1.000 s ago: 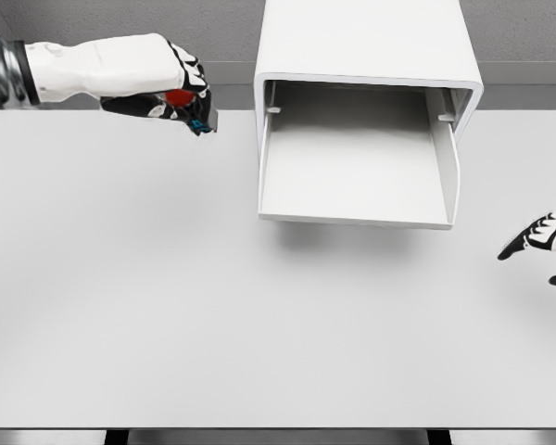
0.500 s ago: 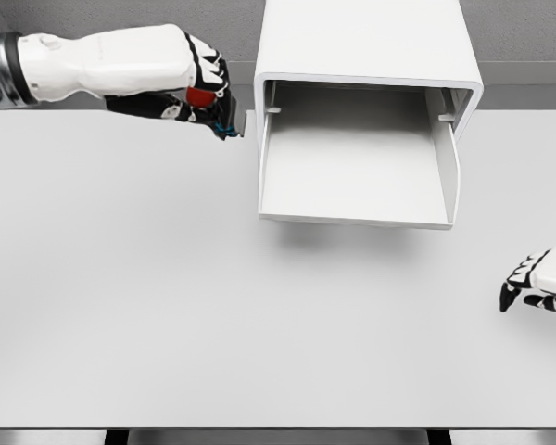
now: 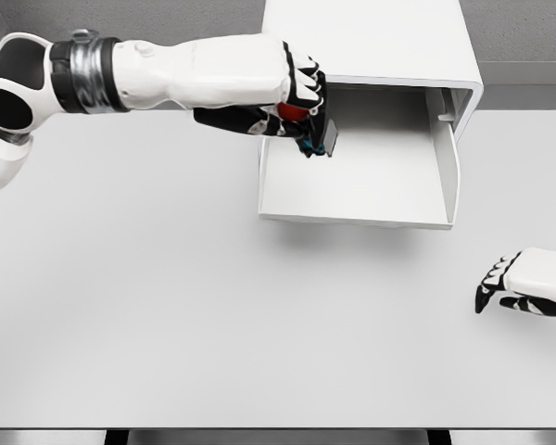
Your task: Slide open multi-storey tabletop storage cabinets and put open load switch and slide close multi-storey tabletop storage cabinets
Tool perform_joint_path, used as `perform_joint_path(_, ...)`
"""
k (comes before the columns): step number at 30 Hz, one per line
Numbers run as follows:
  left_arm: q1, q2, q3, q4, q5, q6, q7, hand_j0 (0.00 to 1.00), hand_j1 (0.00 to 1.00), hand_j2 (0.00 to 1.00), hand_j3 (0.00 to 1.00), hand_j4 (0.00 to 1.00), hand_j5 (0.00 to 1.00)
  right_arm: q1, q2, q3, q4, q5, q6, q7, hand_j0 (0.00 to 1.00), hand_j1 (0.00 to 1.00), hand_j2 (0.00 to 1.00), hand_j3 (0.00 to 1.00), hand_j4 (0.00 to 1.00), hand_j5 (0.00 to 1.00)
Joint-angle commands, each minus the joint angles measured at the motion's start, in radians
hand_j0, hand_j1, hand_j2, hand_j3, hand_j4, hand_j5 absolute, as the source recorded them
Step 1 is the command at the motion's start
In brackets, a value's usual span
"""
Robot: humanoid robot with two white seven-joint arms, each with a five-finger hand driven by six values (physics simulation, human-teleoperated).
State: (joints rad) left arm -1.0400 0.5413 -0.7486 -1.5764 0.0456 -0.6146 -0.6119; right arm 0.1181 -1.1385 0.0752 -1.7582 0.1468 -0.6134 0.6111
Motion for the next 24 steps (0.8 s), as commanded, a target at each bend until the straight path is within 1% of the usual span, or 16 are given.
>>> perform_joint_path(1,0.0,-0.044,-0.02,0.039,0.005,0.004,0.001,0.42,0.42,0.42,0.42,0.42,0.42,0.0,0.0,0.005,-0.001,-0.006,0.003,0.0,0.53,0.53,0.53,0.53,0.53,0.53)
perform_joint_path(3,0.0,-0.079,-0.025,0.084,-0.032,0.004,0.001,0.43,0.43,0.43,0.43,0.43,0.43,-0.002,0.0,0.005,-0.001,-0.007,0.003,0.0,0.53,0.53,0.53,0.53,0.53,0.53)
perform_joint_path(4,0.0,-0.09,-0.035,0.101,-0.038,0.004,0.001,0.44,0.44,0.44,0.44,0.44,0.44,0.0,0.0,0.005,-0.001,-0.007,0.003,0.0,0.53,0.53,0.53,0.53,0.53,0.53)
perform_joint_path(7,0.0,-0.106,-0.038,0.102,-0.038,0.004,0.001,0.46,0.46,0.46,0.46,0.46,0.46,-0.002,0.003,0.006,-0.001,-0.007,0.003,0.0,0.53,0.53,0.53,0.53,0.53,0.53)
perform_joint_path(9,0.0,-0.113,-0.04,0.102,-0.038,0.004,0.001,0.51,0.51,0.51,0.51,0.51,0.51,-0.005,0.003,0.005,-0.001,-0.006,0.003,0.0,0.53,0.53,0.53,0.53,0.53,0.53)
perform_joint_path(10,0.0,-0.115,-0.04,0.104,-0.038,0.004,0.001,0.54,0.54,0.54,0.54,0.54,0.54,-0.015,0.003,0.005,-0.001,-0.007,0.003,0.0,0.53,0.53,0.53,0.53,0.53,0.53)
perform_joint_path(11,0.0,-0.115,-0.04,0.104,-0.036,0.004,0.001,0.6,0.6,0.6,0.6,0.6,0.6,-0.034,0.005,0.002,-0.001,-0.009,0.003,0.0,0.53,0.53,0.53,0.53,0.53,0.53)
perform_joint_path(12,0.0,-0.115,-0.04,0.104,-0.035,0.004,0.001,0.72,0.72,0.72,0.72,0.72,0.72,-0.038,0.005,0.0,-0.001,-0.012,0.003,0.0,0.54,0.54,0.54,0.54,0.54,0.54)
perform_joint_path(14,0.0,-0.115,-0.038,0.133,-0.035,0.004,0.001,0.77,0.77,0.77,0.77,0.77,0.77,-0.063,0.005,-0.002,-0.001,-0.019,0.003,0.0,0.55,0.55,0.55,0.55,0.55,0.55)
perform_joint_path(16,0.0,-0.127,-0.038,0.162,-0.036,0.004,0.001,0.87,0.87,0.87,0.87,0.87,0.87,-0.067,0.005,0.0,-0.001,-0.019,0.003,0.0,0.55,0.55,0.55,0.55,0.55,0.55)
perform_joint_path(20,0.0,-0.135,-0.038,0.173,-0.036,0.004,0.001,0.89,0.89,0.89,0.89,0.89,0.89,-0.057,0.005,0.0,-0.001,-0.019,0.003,0.0,0.55,0.55,0.55,0.55,0.55,0.55)
perform_joint_path(21,-0.002,-0.147,-0.038,0.2,-0.038,0.004,0.001,0.89,0.89,0.89,0.89,0.89,0.89,-0.058,0.005,0.0,-0.001,-0.019,0.003,0.0,0.55,0.55,0.55,0.55,0.55,0.55)
perform_joint_path(22,-0.002,-0.15,-0.038,0.211,-0.038,0.004,0.001,0.9,0.9,0.9,0.9,0.9,0.9,-0.057,0.003,0.0,-0.001,-0.019,0.003,0.0,0.55,0.55,0.55,0.55,0.55,0.55)
perform_joint_path(24,-0.018,-0.149,-0.038,0.202,-0.03,0.004,0.001,0.92,0.92,0.92,0.92,0.92,0.92,-0.055,0.003,0.002,-0.001,-0.019,0.003,0.0,0.55,0.55,0.55,0.55,0.55,0.55)
